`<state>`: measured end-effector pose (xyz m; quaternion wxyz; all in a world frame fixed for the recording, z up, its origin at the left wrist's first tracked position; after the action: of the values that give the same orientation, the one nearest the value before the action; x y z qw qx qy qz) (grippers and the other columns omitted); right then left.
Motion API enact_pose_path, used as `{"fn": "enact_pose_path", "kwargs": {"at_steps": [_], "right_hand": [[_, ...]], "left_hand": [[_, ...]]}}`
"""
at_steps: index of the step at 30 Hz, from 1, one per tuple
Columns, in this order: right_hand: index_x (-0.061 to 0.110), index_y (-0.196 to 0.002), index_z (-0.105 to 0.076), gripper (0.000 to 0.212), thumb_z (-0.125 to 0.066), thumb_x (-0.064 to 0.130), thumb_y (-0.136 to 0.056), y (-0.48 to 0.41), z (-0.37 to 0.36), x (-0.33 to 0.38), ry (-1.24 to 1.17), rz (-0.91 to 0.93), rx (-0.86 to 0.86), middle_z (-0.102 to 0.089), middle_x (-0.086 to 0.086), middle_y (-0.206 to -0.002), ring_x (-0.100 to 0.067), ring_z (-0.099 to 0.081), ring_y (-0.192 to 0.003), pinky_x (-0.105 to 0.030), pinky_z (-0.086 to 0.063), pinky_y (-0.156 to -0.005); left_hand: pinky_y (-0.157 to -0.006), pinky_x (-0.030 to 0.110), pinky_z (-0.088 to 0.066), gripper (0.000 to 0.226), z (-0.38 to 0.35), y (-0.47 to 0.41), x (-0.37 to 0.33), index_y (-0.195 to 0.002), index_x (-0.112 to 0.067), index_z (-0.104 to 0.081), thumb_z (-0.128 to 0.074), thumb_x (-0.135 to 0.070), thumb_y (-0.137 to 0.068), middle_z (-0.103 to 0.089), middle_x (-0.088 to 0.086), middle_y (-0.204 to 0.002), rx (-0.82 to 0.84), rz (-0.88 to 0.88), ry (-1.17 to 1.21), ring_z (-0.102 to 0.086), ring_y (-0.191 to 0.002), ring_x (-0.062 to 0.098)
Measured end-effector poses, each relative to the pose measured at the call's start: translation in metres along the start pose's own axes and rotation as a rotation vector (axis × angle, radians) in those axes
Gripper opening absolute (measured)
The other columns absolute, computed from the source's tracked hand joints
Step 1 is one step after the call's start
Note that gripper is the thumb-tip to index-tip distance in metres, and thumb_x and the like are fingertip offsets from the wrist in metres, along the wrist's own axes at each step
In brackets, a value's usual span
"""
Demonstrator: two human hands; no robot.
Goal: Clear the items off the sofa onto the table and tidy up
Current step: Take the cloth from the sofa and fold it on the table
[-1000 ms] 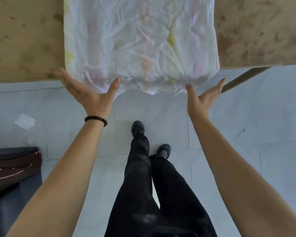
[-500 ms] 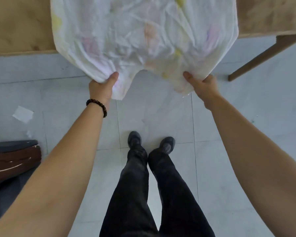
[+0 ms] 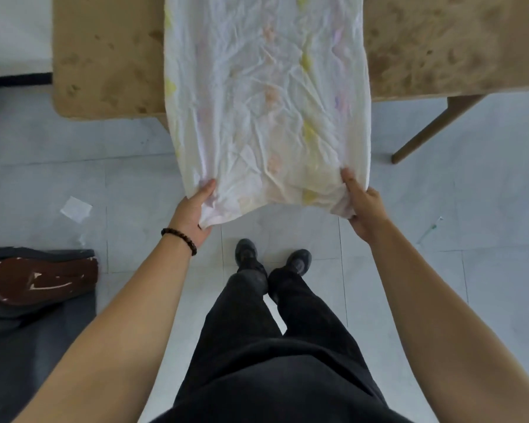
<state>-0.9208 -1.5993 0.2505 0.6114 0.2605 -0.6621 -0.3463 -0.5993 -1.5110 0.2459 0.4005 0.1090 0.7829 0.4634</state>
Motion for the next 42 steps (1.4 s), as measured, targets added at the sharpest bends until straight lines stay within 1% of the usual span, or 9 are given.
{"fn": "enact_pose_path", "kwargs": {"at_steps": [9, 17, 20, 26, 30, 33, 35, 38, 42], "right_hand": [[0.009, -0.114, -0.061, 0.039, -0.07, 0.037, -0.088, 0.073, 0.008, 0.075, -0.127, 0.092, 0.098, -0.071, -0.004, -0.109, -0.022, -0.07, -0.097, -0.041, -0.059, -0.084], [0.006, -0.116, -0.064, 0.032, -0.071, 0.02, -0.088, 0.076, -0.006, 0.117, -0.214, 0.067, 0.195, -0.073, -0.007, -0.108, -0.02, -0.071, -0.093, -0.027, -0.059, -0.068], [0.006, -0.116, -0.063, 0.029, -0.069, 0.017, -0.09, 0.061, -0.015, 0.145, -0.293, 0.062, 0.19, -0.071, -0.008, -0.109, -0.017, -0.07, -0.091, -0.026, -0.06, -0.069], [0.004, -0.102, -0.064, 0.012, -0.066, 0.009, -0.091, -0.002, -0.056, 0.206, -0.33, 0.026, 0.144, -0.07, -0.009, -0.095, -0.016, -0.071, -0.079, -0.025, -0.059, -0.062], [-0.003, -0.104, -0.064, 0.016, -0.065, 0.006, -0.091, -0.057, -0.093, 0.248, -0.356, -0.063, 0.09, -0.071, -0.013, -0.088, -0.017, -0.073, -0.068, -0.026, -0.059, -0.059], [-0.005, -0.109, -0.062, 0.02, -0.062, 0.007, -0.094, -0.104, -0.12, 0.281, -0.409, -0.09, 0.035, -0.072, -0.015, -0.091, -0.02, -0.074, -0.068, -0.028, -0.059, -0.056], [-0.007, -0.123, -0.056, 0.038, -0.061, 0.019, -0.096, -0.132, -0.136, 0.299, -0.509, -0.081, 0.008, -0.067, -0.02, -0.113, -0.028, -0.073, -0.091, -0.031, -0.06, -0.062], [-0.001, -0.146, -0.032, 0.073, -0.055, 0.046, -0.095, -0.162, -0.155, 0.306, -0.501, -0.083, -0.031, -0.057, -0.022, -0.128, -0.032, -0.065, -0.109, -0.036, -0.061, -0.077], [0.019, -0.148, -0.036, 0.056, -0.051, 0.041, -0.098, -0.163, -0.161, 0.307, 0.342, 0.287, -0.272, -0.056, -0.002, -0.133, -0.014, -0.062, -0.108, -0.029, -0.051, -0.089]], "left_hand": [[-0.101, 0.039, -0.047, 0.039, -0.015, 0.09, -0.059, -0.125, -0.011, -0.061, -0.063, -0.008, -0.087, -0.065, 0.009, -0.126, 0.012, -0.112, 0.098, -0.063, -0.113, 0.025], [-0.059, 0.028, -0.059, 0.017, -0.03, 0.099, -0.106, -0.107, -0.003, -0.063, -0.056, -0.003, -0.091, -0.067, 0.007, -0.089, -0.143, -0.187, 0.164, -0.068, -0.074, 0.016], [-0.064, 0.032, -0.061, 0.01, -0.048, 0.091, -0.137, -0.087, -0.002, -0.058, -0.051, -0.001, -0.094, -0.062, 0.012, -0.089, -0.162, -0.163, 0.222, -0.064, -0.078, 0.019], [-0.079, 0.031, -0.056, 0.013, -0.084, 0.028, -0.208, -0.09, 0.0, -0.057, -0.045, 0.005, -0.094, -0.059, 0.018, -0.114, -0.189, -0.109, 0.305, -0.063, -0.087, 0.023], [-0.084, 0.019, -0.05, 0.019, -0.12, -0.03, -0.257, -0.089, -0.004, -0.051, -0.038, 0.007, -0.098, -0.041, 0.027, -0.144, -0.195, -0.079, 0.325, -0.048, -0.128, 0.033], [-0.087, 0.019, -0.05, 0.02, -0.155, -0.077, -0.29, -0.084, -0.003, -0.051, -0.04, 0.001, -0.1, -0.048, 0.025, -0.132, -0.167, 0.0, 0.507, -0.052, -0.12, 0.033], [-0.089, 0.03, -0.055, 0.022, -0.158, -0.114, -0.317, -0.108, -0.004, -0.056, -0.053, -0.023, -0.098, -0.049, 0.011, -0.121, -0.226, -0.103, 0.383, -0.057, -0.101, 0.022], [-0.098, 0.037, -0.051, 0.085, -0.158, -0.165, -0.338, -0.15, -0.025, -0.027, -0.057, -0.062, -0.079, -0.037, 0.0, -0.147, -0.291, -0.209, -0.026, -0.05, -0.124, 0.019], [-0.117, 0.039, -0.023, 0.071, -0.191, -0.182, -0.341, -0.15, -0.012, -0.027, -0.051, -0.049, -0.094, -0.028, 0.01, -0.156, -0.291, -0.776, -1.072, -0.025, -0.144, 0.026]]}}
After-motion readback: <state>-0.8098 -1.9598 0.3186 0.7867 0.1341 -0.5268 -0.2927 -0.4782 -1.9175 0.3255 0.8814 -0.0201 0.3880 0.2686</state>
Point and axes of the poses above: each hand's wrist, its own y-axis away from the middle knuckle, its own z-axis out of the back of the hand, x = y × z, the point moved 7 cm from there along -y, towards the middle knuckle
